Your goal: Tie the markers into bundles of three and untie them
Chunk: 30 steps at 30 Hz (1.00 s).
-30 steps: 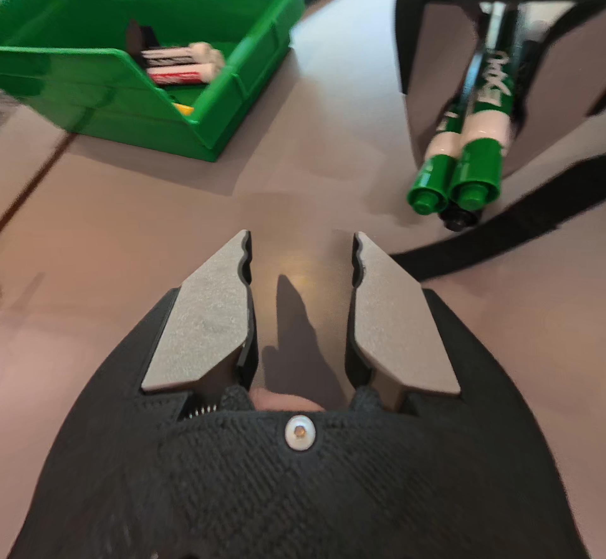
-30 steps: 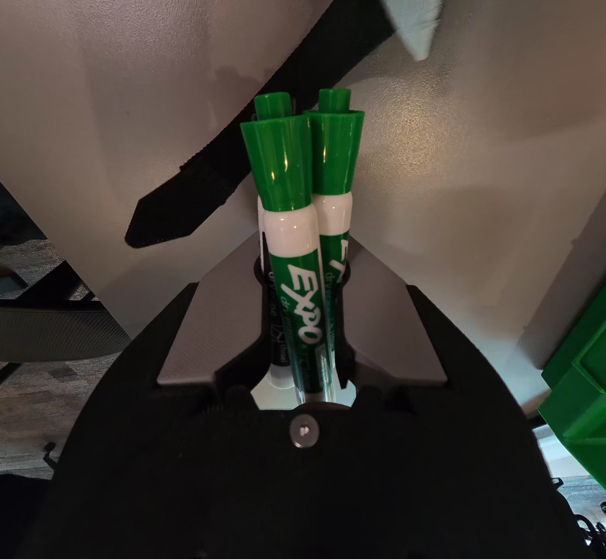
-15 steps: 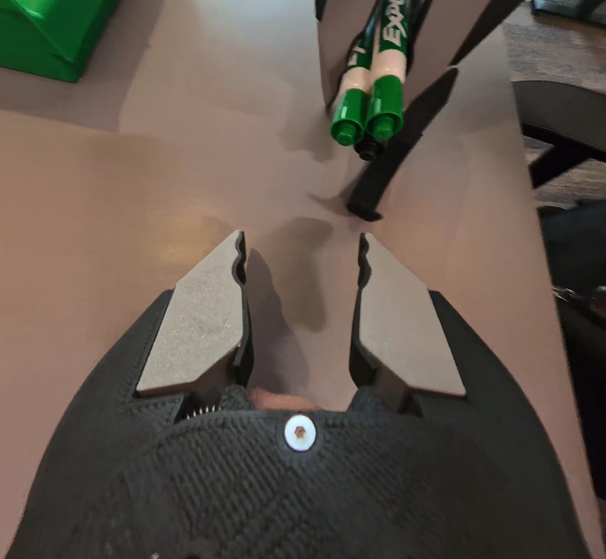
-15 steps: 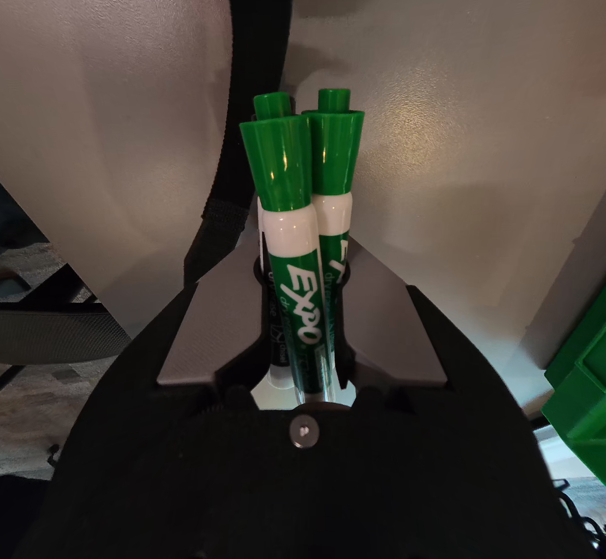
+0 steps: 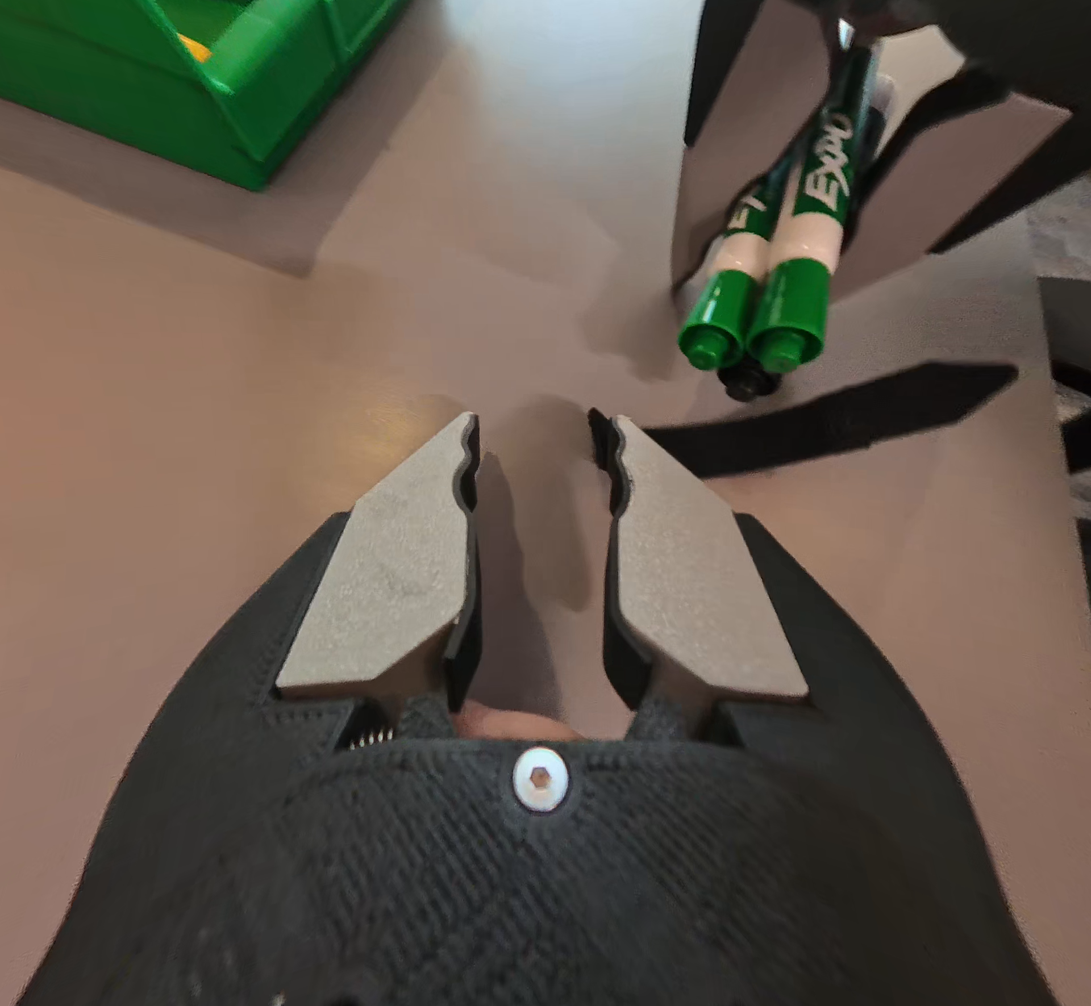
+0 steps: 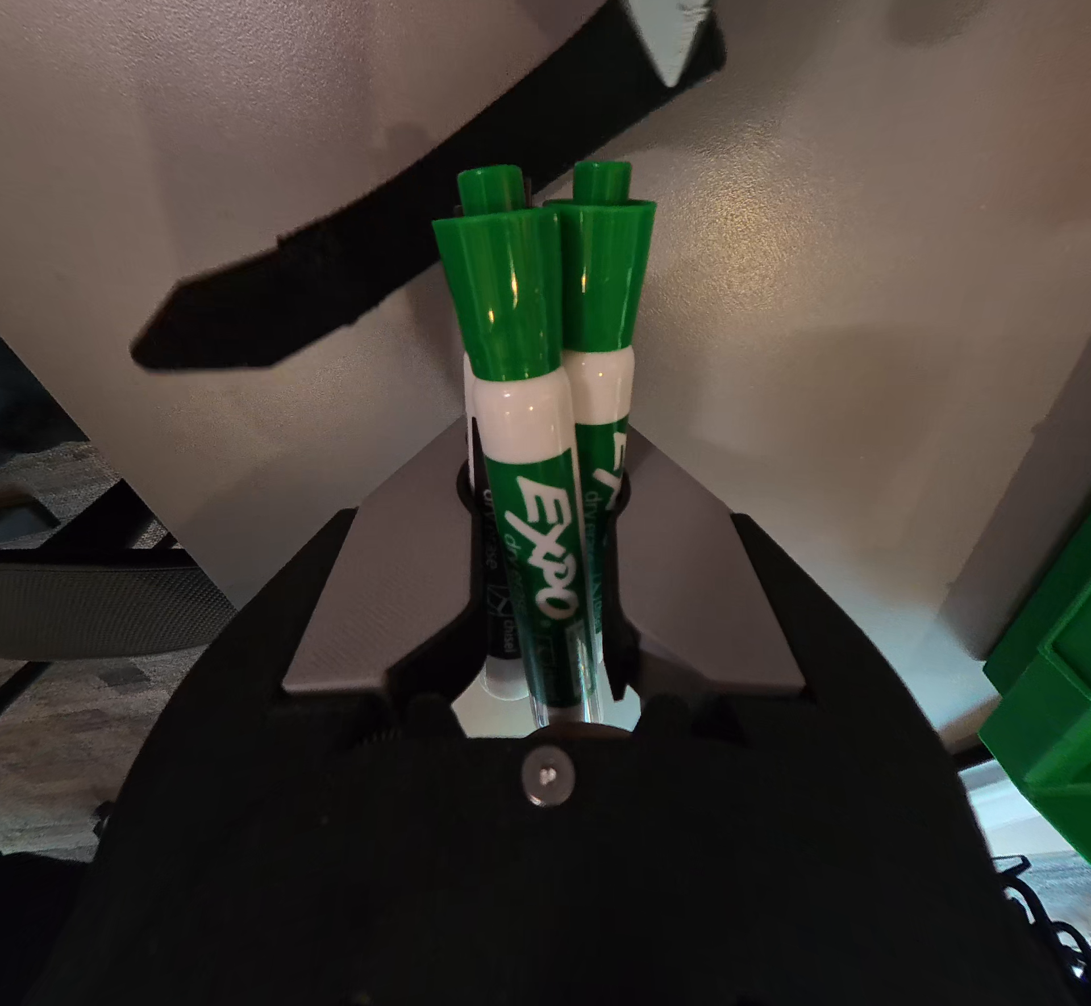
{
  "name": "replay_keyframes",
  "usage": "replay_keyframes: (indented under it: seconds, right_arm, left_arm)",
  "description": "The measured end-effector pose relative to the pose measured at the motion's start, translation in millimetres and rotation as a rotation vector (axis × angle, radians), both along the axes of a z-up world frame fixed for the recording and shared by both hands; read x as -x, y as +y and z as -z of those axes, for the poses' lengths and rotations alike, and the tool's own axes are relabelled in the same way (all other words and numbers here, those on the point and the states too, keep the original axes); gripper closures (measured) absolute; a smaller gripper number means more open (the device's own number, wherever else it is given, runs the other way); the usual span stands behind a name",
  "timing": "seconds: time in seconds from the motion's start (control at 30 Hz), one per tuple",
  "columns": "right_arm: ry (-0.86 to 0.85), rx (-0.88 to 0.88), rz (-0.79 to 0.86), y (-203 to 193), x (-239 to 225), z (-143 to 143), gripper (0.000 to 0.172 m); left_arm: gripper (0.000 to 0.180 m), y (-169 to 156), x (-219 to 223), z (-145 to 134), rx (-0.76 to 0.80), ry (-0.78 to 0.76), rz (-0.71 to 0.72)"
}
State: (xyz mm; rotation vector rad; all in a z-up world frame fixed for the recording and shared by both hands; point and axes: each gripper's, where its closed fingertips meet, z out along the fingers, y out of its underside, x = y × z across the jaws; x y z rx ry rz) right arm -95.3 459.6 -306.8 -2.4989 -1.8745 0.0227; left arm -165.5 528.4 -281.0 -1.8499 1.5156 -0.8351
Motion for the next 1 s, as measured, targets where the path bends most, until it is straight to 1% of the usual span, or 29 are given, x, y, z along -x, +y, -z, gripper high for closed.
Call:
replay_keyframes:
  seconds: [0.1,0.17,0.3,0.4,0.43,0.5,0.6,0.7,0.83,0.93,1.0]
  right_arm:
    - [-0.002,0.000,0.004,0,0,0,0.135]
    - [-0.003,0.001,0.006,0,0,0,0.135]
    - [-0.008,-0.003,0.002,0,0,0,0.135]
    - [-0.002,-0.007,-0.025,0,3,0,0.135]
    - [0.006,-0.009,-0.035,0,5,0,0.135]
    - [0.006,-0.009,-0.049,1,9,0,0.135]
    - [-0.003,-0.007,-0.073,4,15,0,0.135]
    - [-0.007,0.001,-0.087,5,16,0,0.135]
    - [0.018,0.009,-0.085,5,16,-1,0.135]
    - [0.038,0.008,-0.080,5,16,-1,0.135]
    - [0.051,0.014,-0.072,4,16,-1,0.135]
  left_arm:
    - [0.139,10,-1,-7,-0.025,-0.033,-0.047]
    - [0.136,6,1,-10,-0.002,-0.050,-0.014]
    - [0.110,-31,10,-6,0.146,-0.031,0.182]
    - [0.095,-43,19,11,0.139,0.029,0.234]
    - [0.093,-46,18,12,0.119,0.027,0.236]
    - [0.087,-51,15,13,0.095,0.035,0.227]
    - [0.079,-53,5,16,0.060,0.045,0.170]
    - [0.076,-53,-1,19,0.005,0.063,0.107]
    - [0.068,-61,-5,21,-0.032,0.071,0.095]
    - [0.069,-59,-14,11,-0.008,0.009,0.036]
    - [0.073,-58,-16,7,0.006,-0.023,0.004]
